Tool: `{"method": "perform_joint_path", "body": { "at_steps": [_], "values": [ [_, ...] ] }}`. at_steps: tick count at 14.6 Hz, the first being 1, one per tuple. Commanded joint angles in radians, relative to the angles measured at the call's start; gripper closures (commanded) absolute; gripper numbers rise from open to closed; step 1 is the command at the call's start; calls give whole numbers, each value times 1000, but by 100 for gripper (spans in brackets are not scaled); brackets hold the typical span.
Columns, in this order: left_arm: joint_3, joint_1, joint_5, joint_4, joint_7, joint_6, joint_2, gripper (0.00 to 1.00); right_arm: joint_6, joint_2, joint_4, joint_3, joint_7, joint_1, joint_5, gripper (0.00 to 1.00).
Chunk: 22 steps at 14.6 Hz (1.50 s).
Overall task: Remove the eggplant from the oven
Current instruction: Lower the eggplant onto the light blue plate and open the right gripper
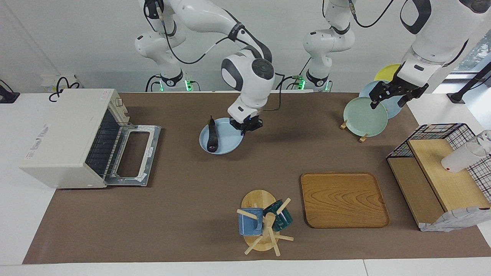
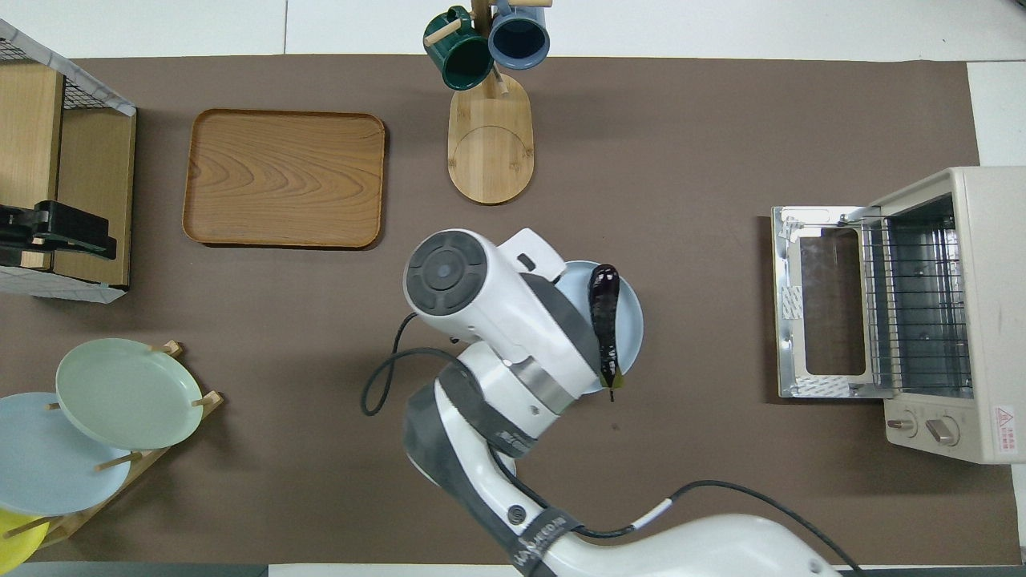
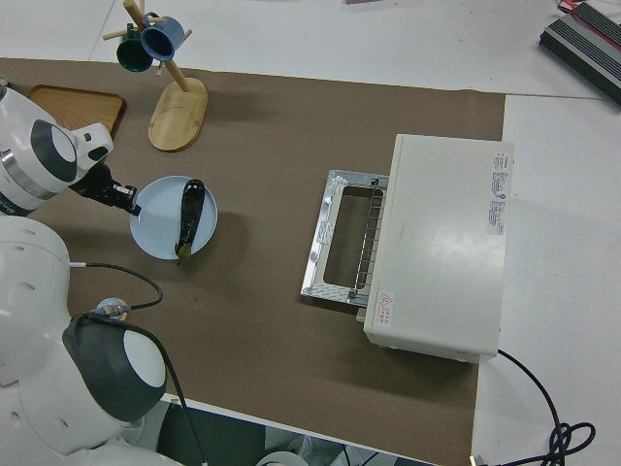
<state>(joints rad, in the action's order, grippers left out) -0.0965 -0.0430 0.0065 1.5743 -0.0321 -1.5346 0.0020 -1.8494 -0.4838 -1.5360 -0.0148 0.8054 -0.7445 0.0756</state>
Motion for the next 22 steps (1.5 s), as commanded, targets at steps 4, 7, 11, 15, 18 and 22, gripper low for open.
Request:
{"method": "perform_joint_path", "body": {
  "at_steps": [4,7,11,15,18,22],
  "values": [
    [-6,-17,15,21,11,-38,-8,0,-123,-143,111,52,72,-23,-10,100],
    [-6,-18,15,26,12,-48,-8,0,-218,-142,94,52,81,-19,-91,100],
    [-6,-18,15,35,12,-64,-11,0,-280,-131,89,52,72,-9,-96,66],
    [-6,-17,15,46,11,-75,-14,0,-139,-72,89,36,-23,25,-42,68],
    [-8,-2,12,50,11,-81,-5,0,10,46,-1,36,-66,140,59,100],
    [-14,64,-40,99,0,-142,1,0,56,166,-275,36,-120,269,168,100]
  ]
}}
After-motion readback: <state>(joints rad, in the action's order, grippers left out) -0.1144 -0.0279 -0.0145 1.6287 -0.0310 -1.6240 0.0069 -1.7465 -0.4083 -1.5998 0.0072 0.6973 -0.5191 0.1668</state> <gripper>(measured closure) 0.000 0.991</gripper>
